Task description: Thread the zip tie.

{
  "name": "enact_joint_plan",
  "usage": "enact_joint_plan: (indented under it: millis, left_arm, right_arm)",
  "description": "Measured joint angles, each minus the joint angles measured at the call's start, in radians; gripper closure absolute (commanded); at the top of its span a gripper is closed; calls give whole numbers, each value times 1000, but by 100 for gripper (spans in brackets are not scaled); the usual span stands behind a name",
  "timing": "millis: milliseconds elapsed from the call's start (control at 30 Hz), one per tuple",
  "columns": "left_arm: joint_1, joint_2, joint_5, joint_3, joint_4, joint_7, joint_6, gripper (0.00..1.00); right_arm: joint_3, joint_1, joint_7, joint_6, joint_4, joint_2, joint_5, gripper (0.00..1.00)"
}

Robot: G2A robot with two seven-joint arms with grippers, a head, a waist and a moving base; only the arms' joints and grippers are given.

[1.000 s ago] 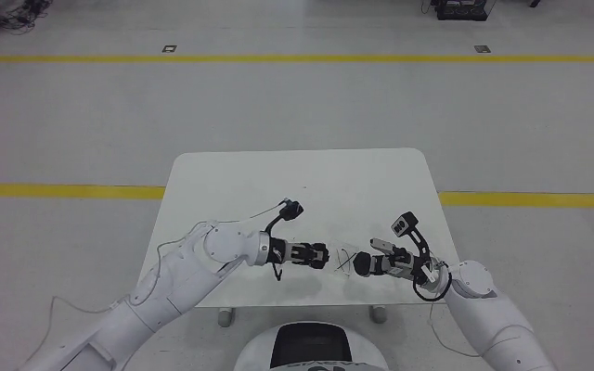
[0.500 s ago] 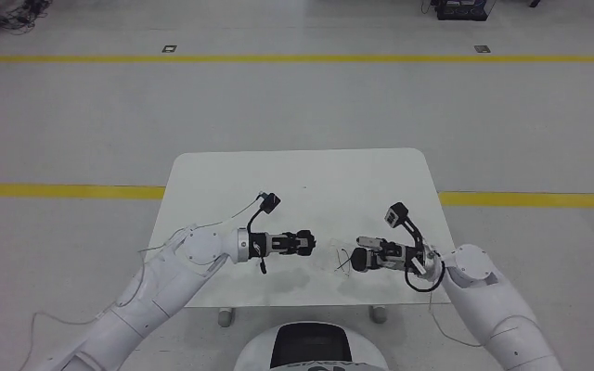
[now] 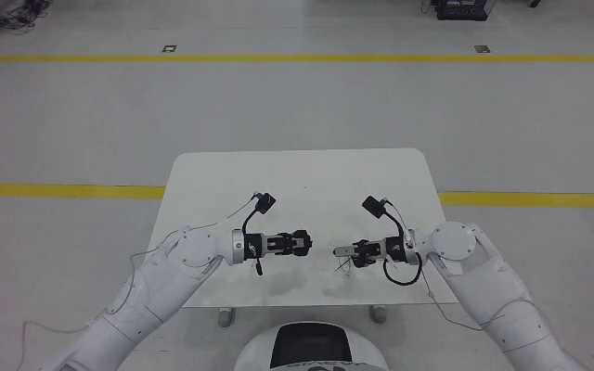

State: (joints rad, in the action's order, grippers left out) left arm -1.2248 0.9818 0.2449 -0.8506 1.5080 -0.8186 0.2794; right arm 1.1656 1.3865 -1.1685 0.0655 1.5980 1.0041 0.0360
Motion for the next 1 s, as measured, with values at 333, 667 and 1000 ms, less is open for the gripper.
enact_joint_plan:
  millis: [333, 667, 1000]
  left_arm:
    - [0, 0, 0, 0, 0, 0, 0, 100]
    - [0, 0, 0, 0, 0, 0, 0, 100]
    - [-15, -1, -6, 0, 9, 32, -13, 100]
  right_arm:
    - [-32, -35, 88, -269, 95, -2, -178, 0]
    - [-95, -87, 148, -405, -46, 49, -319, 0]
    - [-78, -88, 143, -406, -65, 90, -364, 0]
